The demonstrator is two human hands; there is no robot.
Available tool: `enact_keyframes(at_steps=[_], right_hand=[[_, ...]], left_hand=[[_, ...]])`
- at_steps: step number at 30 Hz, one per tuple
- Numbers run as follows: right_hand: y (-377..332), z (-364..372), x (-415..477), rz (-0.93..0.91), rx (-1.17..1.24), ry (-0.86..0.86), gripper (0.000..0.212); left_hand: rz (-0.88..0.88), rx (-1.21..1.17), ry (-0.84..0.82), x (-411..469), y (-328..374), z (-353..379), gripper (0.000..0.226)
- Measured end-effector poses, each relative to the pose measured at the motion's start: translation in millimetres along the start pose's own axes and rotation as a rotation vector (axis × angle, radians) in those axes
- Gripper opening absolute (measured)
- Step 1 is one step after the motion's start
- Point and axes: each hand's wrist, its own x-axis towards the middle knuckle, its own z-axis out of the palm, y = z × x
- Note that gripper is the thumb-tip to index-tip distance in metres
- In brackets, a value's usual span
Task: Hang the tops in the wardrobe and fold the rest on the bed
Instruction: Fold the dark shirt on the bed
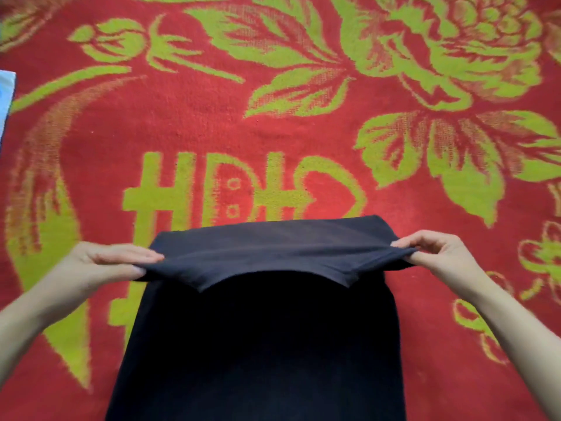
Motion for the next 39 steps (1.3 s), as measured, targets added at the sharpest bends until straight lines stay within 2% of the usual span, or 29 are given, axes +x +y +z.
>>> enact_keyframes(at_steps=[2, 4, 5, 7, 8, 9, 12, 13, 14, 15, 16, 18, 20, 22, 23, 26, 29, 31, 33, 35, 36, 37, 39], right_hand=[[19.0, 4.7, -12.9, -0.008, -0.168, -0.048, 0.058], [34.9, 15.0, -20.5, -0.075, -0.507, -0.134, 0.036], [37.5, 23.6, -22.0, -0.05, -0.721, -0.268, 0.028], [47.1, 37.5, -24.1, 0.011, -1.087, -0.48, 0.048], [47.9, 43.4, -22.5, 0.03, -1.148, -0.469, 0.052], [44.6, 48.1, -19.0, 0.015, -1.118, -0.357, 0.05], [29.3, 56.9, 3.4, -0.107, -0.943, 0.106, 0.027], [26.0, 58.1, 14.5, -0.105, -0.952, 0.159, 0.033], [22.1, 58.0, 25.1, -0.05, -0.995, 0.136, 0.044], [17.5, 57.1, 34.1, 0.031, -1.053, 0.056, 0.054], [16.4, 56.9, 41.8, 0.109, -1.112, -0.023, 0.061], [20.5, 56.7, 51.9, 0.194, -1.189, -0.084, 0.06], [21.7, 52.3, 56.9, 0.167, -1.259, -0.011, 0.038], [14.4, 44.0, 59.7, 0.102, -1.226, 0.113, 0.019], [8.8, 38.0, 60.0, 0.103, -1.162, 0.161, 0.016], [-3.0, 23.3, 62.0, 0.12, -1.003, 0.233, 0.017], [-2.2, 20.8, 56.0, 0.142, -0.888, 0.239, 0.014], [-2.5, 20.0, 48.4, 0.162, -0.741, 0.201, 0.019], [-1.8, 16.6, 33.8, 0.147, -0.616, 0.125, 0.015], [0.8, 12.8, 9.6, 0.101, -0.515, 0.055, 0.015], [4.6, 12.0, -7.5, 0.06, -0.478, 0.029, 0.024], [9.8, 11.8, -22.5, -0.002, -0.465, 0.011, 0.034], [22.3, 14.8, -54.4, -0.186, -0.527, -0.039, 0.036]], left_hand=[[0.126, 0.157, -0.075, -18.0, -3.3, 22.9, 0.019], [0.264, 0.61, -0.091, -30.4, -17.7, 35.6, 0.02], [0.325, 0.822, -0.103, -26.8, -33.4, 41.8, 0.019], [0.41, 1.264, -0.101, -25.0, -56.0, 55.9, 0.014], [0.416, 1.367, -0.087, -24.6, -56.7, 64.5, 0.02], [0.441, 1.393, -0.015, -23.6, -53.7, 71.7, 0.027], [0.437, 1.271, 0.346, 0.7, -35.7, 77.5, 0.035], [0.373, 1.236, 0.416, 11.7, -26.4, 76.6, 0.035], [0.249, 1.251, 0.42, 23.9, -18.1, 74.9, 0.049], [0.097, 1.266, 0.355, 34.5, -12.4, 72.7, 0.068], [-0.056, 1.271, 0.271, 44.4, -9.4, 69.8, 0.076], [-0.2, 1.259, 0.166, 61.2, -9.7, 61.2, 0.058], [-0.14, 1.206, 0.196, 71.4, -10.7, 50.2, 0.027], [-0.065, 1.13, 0.22, 76.0, -2.8, 37.0, 0.015], [-0.044, 1.087, 0.225, 77.4, 3.6, 30.4, 0.013], [0.032, 0.917, 0.262, 79.6, 29.7, 9.0, 0.008], [0.079, 0.83, 0.175, 75.6, 44.6, -0.5, 0.014], [0.108, 0.819, 0.156, 69.7, 47.7, -1.1, 0.012], [0.16, 0.833, 0.147, 56.4, 44.3, 1.1, 0.018], [0.281, 0.833, 0.178, 32.4, 34.4, 3.0, 0.025], [0.364, 0.822, 0.183, 16.7, 27.3, 5.1, 0.024], [0.454, 0.829, 0.161, 2.1, 20.4, 6.0, 0.023], [0.59, 0.85, 0.054, -28.1, 1.0, 7.0, 0.015]])
